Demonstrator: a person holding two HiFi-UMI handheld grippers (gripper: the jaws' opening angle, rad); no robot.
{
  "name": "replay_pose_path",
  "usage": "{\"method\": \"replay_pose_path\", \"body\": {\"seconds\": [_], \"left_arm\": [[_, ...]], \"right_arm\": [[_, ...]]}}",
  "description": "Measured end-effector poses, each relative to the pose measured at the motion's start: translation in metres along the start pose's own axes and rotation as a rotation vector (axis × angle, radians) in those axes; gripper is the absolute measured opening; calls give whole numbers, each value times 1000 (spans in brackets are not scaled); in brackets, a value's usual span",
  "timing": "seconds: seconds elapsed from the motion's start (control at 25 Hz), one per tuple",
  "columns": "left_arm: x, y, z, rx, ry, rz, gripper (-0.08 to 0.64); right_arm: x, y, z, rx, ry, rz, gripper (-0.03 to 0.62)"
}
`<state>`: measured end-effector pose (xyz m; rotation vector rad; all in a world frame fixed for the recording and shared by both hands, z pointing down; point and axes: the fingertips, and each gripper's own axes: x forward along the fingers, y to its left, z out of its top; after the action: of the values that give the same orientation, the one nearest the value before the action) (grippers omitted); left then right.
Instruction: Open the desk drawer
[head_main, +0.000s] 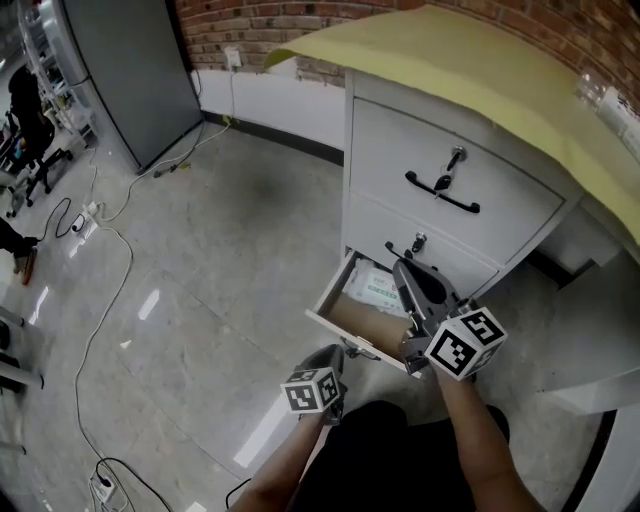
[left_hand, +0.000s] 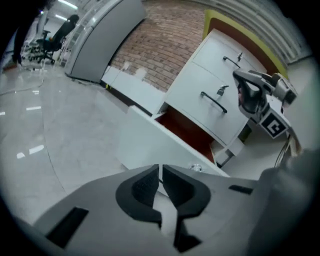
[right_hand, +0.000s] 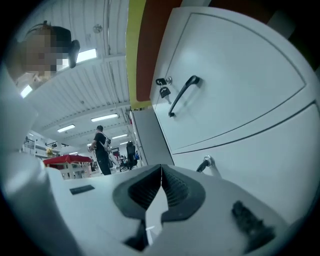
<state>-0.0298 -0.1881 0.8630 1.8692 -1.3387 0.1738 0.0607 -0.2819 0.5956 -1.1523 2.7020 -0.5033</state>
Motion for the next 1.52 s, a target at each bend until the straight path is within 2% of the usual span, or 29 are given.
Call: {"method": "replay_pose_path", "body": {"seconds": [0.12, 0.2, 0.24, 0.44, 0.68, 0.88, 1.04, 1.24, 1.36, 1.52], "left_arm": [[-23, -11, 34, 115, -102, 29, 20], [-35, -18, 57, 219, -148, 44, 15], [-40, -21, 68, 243, -167, 42, 15], [-59, -48, 121, 200, -247, -30, 15], [-69, -94, 151, 275, -265, -108, 15], [-73, -121, 163, 313, -271, -149, 11], [-71, -133, 168, 328, -259, -167, 11], [-68, -145, 170, 360, -247, -196, 11], [-67, -153, 172, 356, -248, -220, 11], [-64, -163, 175, 345, -242, -241, 11]], "right_arm": [[6, 4, 0, -39, 52, 16, 14], [8, 6, 3, -54, 71, 29, 14], [8, 6, 5, -60, 81, 33, 14], [3, 5, 13, -108, 127, 34, 14], [-12, 12, 31, -200, 134, 25, 14], [-21, 9, 41, -209, 126, 11, 14], [-30, 18, 53, -228, 119, 31, 14], [-32, 23, 64, -209, 86, 37, 14], [-32, 25, 71, -201, 57, 31, 14], [-35, 25, 72, -212, 65, 24, 14]]}}
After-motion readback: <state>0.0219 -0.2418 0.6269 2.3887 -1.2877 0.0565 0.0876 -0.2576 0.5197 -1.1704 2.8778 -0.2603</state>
